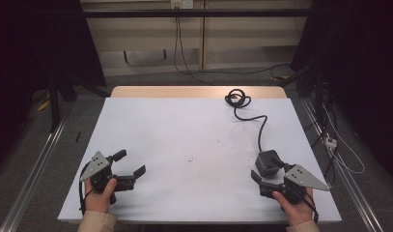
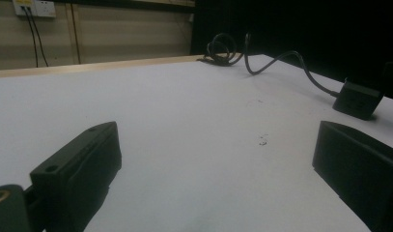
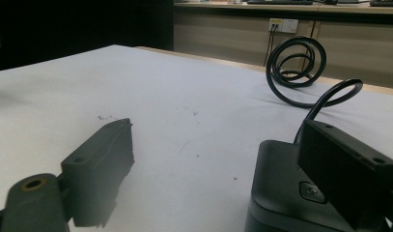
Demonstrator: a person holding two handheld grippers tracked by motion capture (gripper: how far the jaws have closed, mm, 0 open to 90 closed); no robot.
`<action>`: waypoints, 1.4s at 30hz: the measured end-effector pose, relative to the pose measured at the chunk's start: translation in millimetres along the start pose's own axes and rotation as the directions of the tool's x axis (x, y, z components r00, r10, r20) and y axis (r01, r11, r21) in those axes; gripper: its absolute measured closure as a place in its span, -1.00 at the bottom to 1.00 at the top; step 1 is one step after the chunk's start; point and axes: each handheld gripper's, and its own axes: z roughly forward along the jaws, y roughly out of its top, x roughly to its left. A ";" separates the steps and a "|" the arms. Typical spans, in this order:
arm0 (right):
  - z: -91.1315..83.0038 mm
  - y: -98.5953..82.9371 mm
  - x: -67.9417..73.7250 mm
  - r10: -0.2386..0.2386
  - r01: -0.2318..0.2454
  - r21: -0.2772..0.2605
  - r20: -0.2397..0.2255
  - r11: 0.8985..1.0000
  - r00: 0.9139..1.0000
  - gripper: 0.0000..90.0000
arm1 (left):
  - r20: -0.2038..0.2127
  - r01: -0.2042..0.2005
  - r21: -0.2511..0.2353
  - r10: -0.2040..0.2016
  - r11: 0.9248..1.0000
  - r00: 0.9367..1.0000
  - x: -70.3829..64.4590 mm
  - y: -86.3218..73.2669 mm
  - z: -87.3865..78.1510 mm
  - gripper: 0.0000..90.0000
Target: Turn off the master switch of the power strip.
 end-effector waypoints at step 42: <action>0.0 12.5 -21.1 0.074 -0.076 0.055 0.027 0.996 0.997 0.12 | -0.003 -0.011 0.008 0.011 1.000 1.000 -0.1 0.0 -0.3 -0.94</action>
